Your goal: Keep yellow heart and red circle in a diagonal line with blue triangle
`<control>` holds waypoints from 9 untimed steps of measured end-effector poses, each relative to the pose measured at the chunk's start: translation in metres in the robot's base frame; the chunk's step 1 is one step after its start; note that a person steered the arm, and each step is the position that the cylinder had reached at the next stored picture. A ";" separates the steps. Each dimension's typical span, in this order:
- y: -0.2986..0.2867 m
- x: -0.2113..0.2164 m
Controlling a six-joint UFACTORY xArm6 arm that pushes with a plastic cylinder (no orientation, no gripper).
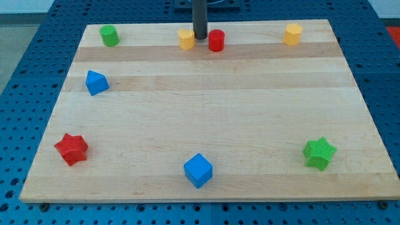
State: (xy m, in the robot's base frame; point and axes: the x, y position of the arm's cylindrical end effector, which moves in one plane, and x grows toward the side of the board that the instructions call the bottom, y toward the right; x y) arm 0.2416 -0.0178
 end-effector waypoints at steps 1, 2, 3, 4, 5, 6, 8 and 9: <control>0.000 0.001; 0.000 0.001; -0.001 0.001; -0.023 0.018; -0.041 0.036; -0.030 0.065; 0.048 0.078; 0.049 0.043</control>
State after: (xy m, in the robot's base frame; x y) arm 0.2842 0.0309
